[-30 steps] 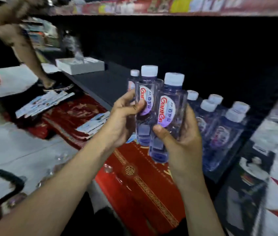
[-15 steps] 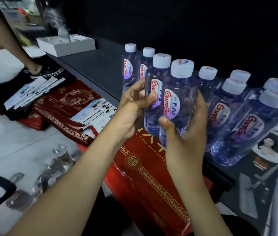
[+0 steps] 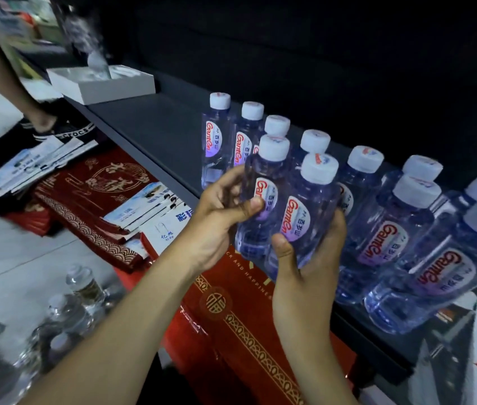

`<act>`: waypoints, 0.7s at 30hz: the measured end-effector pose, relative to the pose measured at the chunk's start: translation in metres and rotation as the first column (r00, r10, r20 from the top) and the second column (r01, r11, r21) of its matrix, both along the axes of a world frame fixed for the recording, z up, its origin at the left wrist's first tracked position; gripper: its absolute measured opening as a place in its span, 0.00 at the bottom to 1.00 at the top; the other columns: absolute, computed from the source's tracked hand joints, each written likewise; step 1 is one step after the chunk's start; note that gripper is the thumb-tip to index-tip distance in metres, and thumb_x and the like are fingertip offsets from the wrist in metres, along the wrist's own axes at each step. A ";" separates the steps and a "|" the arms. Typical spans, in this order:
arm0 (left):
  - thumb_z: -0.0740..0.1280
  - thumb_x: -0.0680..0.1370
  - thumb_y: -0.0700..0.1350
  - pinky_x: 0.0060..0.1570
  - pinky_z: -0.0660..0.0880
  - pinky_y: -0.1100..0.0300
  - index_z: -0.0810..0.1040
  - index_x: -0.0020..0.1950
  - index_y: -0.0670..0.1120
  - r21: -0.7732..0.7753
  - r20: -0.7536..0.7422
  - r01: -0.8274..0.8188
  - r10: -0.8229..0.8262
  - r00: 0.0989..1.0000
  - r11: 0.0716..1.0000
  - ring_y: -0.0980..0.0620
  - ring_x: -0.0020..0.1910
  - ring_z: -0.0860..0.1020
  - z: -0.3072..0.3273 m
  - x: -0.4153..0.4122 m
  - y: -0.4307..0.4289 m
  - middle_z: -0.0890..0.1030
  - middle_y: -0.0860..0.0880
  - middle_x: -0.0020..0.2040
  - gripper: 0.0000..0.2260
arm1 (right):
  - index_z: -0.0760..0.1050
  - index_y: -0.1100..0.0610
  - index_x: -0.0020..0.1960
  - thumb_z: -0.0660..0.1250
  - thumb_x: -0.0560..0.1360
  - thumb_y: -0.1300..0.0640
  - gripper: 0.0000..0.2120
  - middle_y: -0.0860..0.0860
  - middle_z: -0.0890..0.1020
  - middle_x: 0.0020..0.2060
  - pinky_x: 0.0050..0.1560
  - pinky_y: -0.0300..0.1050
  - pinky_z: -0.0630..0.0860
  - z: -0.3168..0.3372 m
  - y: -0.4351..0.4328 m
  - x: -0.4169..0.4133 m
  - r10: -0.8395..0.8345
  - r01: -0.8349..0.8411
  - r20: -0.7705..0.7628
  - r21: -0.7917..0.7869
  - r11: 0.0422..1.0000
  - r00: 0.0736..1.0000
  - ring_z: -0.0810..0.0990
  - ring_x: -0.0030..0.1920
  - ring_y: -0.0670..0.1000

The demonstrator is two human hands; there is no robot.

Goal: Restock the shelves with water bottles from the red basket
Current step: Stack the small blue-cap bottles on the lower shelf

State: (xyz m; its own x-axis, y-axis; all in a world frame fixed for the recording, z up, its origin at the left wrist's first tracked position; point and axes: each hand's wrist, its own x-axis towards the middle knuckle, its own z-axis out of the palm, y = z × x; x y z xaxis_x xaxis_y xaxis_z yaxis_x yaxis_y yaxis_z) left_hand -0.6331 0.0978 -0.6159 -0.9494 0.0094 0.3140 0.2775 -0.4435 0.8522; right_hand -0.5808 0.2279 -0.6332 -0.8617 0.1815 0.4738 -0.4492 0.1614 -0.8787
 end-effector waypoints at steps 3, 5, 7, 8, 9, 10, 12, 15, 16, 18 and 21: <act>0.69 0.72 0.30 0.53 0.79 0.57 0.69 0.70 0.35 -0.004 -0.014 0.006 -0.006 1.000 1.000 0.47 0.53 0.79 0.001 0.004 -0.001 0.79 0.40 0.54 0.27 | 0.53 0.37 0.75 0.67 0.77 0.49 0.33 0.43 0.68 0.73 0.71 0.58 0.66 -0.001 0.000 0.003 -0.029 0.027 0.043 0.042 0.999 0.999 0.67 0.72 0.46; 0.68 0.70 0.32 0.56 0.79 0.56 0.69 0.70 0.36 0.000 -0.010 0.005 -0.005 1.000 1.000 0.44 0.57 0.78 0.001 0.006 -0.002 0.79 0.39 0.58 0.27 | 0.53 0.34 0.75 0.66 0.75 0.46 0.34 0.41 0.67 0.73 0.71 0.57 0.66 0.000 0.000 0.005 -0.029 0.024 0.080 0.058 0.998 0.996 0.67 0.72 0.45; 0.68 0.70 0.33 0.55 0.79 0.57 0.71 0.69 0.38 -0.012 0.002 0.002 -0.002 1.000 1.000 0.46 0.58 0.79 0.001 0.009 -0.002 0.80 0.42 0.59 0.26 | 0.52 0.32 0.74 0.66 0.74 0.43 0.34 0.40 0.66 0.73 0.71 0.55 0.66 0.001 -0.001 0.007 -0.058 0.046 0.133 0.089 0.995 0.989 0.66 0.71 0.44; 0.69 0.71 0.34 0.55 0.79 0.58 0.72 0.69 0.41 -0.031 0.009 -0.008 0.009 1.000 0.999 0.48 0.58 0.79 0.000 0.010 -0.002 0.82 0.44 0.59 0.26 | 0.51 0.32 0.74 0.65 0.74 0.41 0.34 0.41 0.66 0.73 0.70 0.53 0.65 0.001 -0.002 0.009 -0.080 0.063 0.157 0.114 0.992 0.984 0.66 0.70 0.44; 0.69 0.71 0.36 0.55 0.78 0.59 0.73 0.69 0.44 -0.063 0.015 -0.022 0.023 1.000 0.998 0.49 0.59 0.79 0.000 0.011 -0.003 0.82 0.46 0.59 0.25 | 0.50 0.33 0.75 0.64 0.73 0.39 0.35 0.42 0.66 0.73 0.69 0.50 0.64 0.002 -0.003 0.010 -0.100 0.077 0.171 0.138 0.987 0.980 0.65 0.68 0.42; 0.70 0.72 0.39 0.56 0.77 0.59 0.73 0.69 0.46 -0.107 0.017 -0.032 0.034 0.999 0.994 0.48 0.61 0.79 -0.001 0.012 -0.003 0.82 0.47 0.61 0.25 | 0.50 0.34 0.76 0.63 0.72 0.39 0.36 0.42 0.65 0.72 0.67 0.47 0.63 0.004 -0.004 0.012 -0.116 0.089 0.170 0.157 0.984 0.979 0.63 0.66 0.39; 0.71 0.75 0.45 0.63 0.75 0.53 0.70 0.72 0.50 -0.220 0.011 -0.051 0.055 0.998 0.974 0.47 0.65 0.76 -0.003 0.014 -0.004 0.79 0.47 0.65 0.26 | 0.49 0.33 0.75 0.62 0.72 0.40 0.36 0.41 0.64 0.69 0.64 0.44 0.61 0.005 -0.006 0.016 -0.142 0.112 0.144 0.198 0.974 0.979 0.60 0.62 0.35; 0.67 0.77 0.53 0.69 0.70 0.46 0.65 0.74 0.60 -0.387 -0.019 -0.094 0.094 0.995 0.917 0.51 0.70 0.72 -0.005 0.018 -0.006 0.72 0.50 0.71 0.26 | 0.45 0.36 0.77 0.60 0.72 0.41 0.38 0.47 0.59 0.72 0.66 0.47 0.63 0.005 -0.011 0.019 -0.190 0.145 0.147 0.273 0.951 0.971 0.62 0.71 0.48; 0.67 0.78 0.54 0.70 0.69 0.46 0.64 0.74 0.62 -0.428 -0.035 -0.108 0.103 0.994 0.897 0.53 0.71 0.70 -0.006 0.019 -0.007 0.71 0.51 0.72 0.26 | 0.44 0.40 0.79 0.59 0.72 0.41 0.39 0.50 0.59 0.72 0.68 0.50 0.64 0.004 -0.013 0.020 -0.212 0.159 0.148 0.309 0.938 0.966 0.61 0.72 0.52; 0.68 0.79 0.51 0.71 0.68 0.49 0.62 0.76 0.62 -0.490 -0.065 -0.125 0.106 0.992 0.863 0.57 0.72 0.68 -0.006 0.023 -0.010 0.68 0.52 0.73 0.28 | 0.45 0.48 0.80 0.61 0.75 0.44 0.40 0.55 0.61 0.72 0.69 0.57 0.65 0.003 -0.015 0.022 -0.267 0.206 0.107 0.393 0.896 0.958 0.60 0.71 0.55; 0.69 0.78 0.39 0.64 0.74 0.63 0.60 0.75 0.63 -0.527 -0.057 -0.106 0.089 0.994 0.843 0.64 0.68 0.71 -0.009 0.024 -0.013 0.71 0.58 0.71 0.33 | 0.48 0.53 0.80 0.66 0.76 0.51 0.39 0.58 0.64 0.70 0.67 0.62 0.68 0.001 -0.017 0.022 -0.327 0.274 0.045 0.445 0.853 0.944 0.62 0.70 0.59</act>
